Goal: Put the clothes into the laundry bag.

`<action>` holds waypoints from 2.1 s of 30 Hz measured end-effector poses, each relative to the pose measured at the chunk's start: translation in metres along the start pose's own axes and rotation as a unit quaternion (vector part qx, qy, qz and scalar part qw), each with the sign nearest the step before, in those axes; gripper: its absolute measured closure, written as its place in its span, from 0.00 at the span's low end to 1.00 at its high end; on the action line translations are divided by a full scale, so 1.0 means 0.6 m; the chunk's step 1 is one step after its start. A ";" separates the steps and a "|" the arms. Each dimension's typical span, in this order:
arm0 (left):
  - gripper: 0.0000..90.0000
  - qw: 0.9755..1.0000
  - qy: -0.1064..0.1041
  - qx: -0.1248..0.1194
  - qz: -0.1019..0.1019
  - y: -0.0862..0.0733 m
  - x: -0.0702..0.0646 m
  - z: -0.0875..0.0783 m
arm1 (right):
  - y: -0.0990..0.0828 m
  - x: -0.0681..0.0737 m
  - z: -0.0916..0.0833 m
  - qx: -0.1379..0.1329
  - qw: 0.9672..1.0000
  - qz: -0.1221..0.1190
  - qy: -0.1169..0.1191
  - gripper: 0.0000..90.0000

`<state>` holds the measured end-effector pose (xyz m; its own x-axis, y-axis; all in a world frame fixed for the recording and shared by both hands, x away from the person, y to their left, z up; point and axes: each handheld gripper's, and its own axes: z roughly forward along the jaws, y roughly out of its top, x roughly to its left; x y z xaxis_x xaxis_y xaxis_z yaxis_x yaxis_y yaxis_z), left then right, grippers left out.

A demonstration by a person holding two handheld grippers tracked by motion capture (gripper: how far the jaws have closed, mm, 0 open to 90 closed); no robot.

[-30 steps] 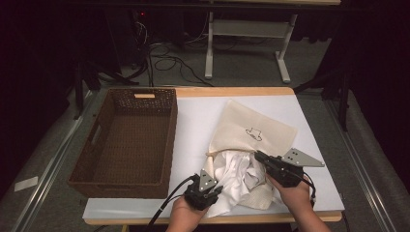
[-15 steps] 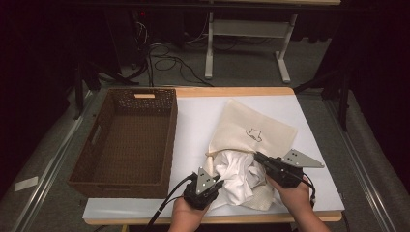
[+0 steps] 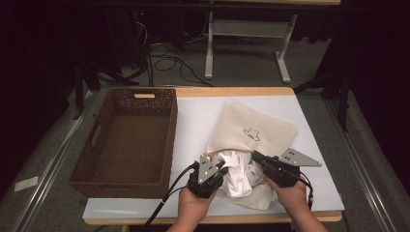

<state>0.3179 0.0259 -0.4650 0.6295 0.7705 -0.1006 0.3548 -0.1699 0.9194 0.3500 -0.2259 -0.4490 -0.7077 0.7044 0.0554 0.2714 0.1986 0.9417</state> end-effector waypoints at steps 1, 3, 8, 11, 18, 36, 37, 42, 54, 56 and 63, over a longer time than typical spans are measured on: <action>0.88 1.000 0.001 -0.002 -0.002 0.002 -0.002 0.005 | 0.000 0.000 0.000 0.000 1.000 0.001 0.001 0.99; 0.88 1.000 0.002 -0.006 -0.003 0.005 -0.006 0.017 | 0.000 -0.001 0.000 -0.002 1.000 -0.002 0.000 0.99; 0.88 1.000 0.000 0.009 -0.006 0.005 -0.021 0.060 | 0.000 -0.001 -0.001 -0.002 1.000 -0.003 0.002 0.99; 0.87 1.000 0.000 0.018 -0.005 -0.001 -0.031 0.084 | 0.000 -0.001 -0.001 -0.001 1.000 -0.001 0.002 0.99; 0.87 0.994 0.033 0.094 0.045 -0.042 -0.024 0.129 | -0.002 0.000 0.000 0.002 1.000 -0.003 0.007 0.99; 0.47 0.999 0.025 0.041 -0.021 -0.034 0.002 0.067 | -0.005 0.000 -0.001 0.007 1.000 -0.006 0.005 0.99; 0.45 0.999 0.022 0.037 -0.017 -0.033 0.000 0.059 | -0.005 0.000 -0.001 0.007 1.000 -0.008 0.004 0.99; 0.43 0.999 0.014 0.034 -0.004 -0.036 -0.008 0.026 | -0.005 0.003 -0.001 0.009 1.000 -0.008 0.002 0.99; 0.72 0.996 0.025 0.081 0.030 -0.088 -0.014 -0.018 | -0.006 0.004 -0.003 0.010 1.000 -0.011 0.002 0.99; 0.80 0.995 0.020 0.100 0.019 -0.095 -0.009 -0.011 | -0.006 0.005 -0.002 0.010 1.000 -0.014 0.001 0.99; 0.62 0.989 -0.008 0.147 0.030 -0.099 -0.011 0.021 | -0.008 0.004 -0.001 0.013 1.000 -0.012 0.004 0.99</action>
<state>0.3013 0.0234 -0.5238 0.6656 0.7441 -0.0570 0.5009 -0.3888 0.7733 0.3466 -0.2255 -0.4530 -0.7199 0.6931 0.0360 0.2717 0.2337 0.9336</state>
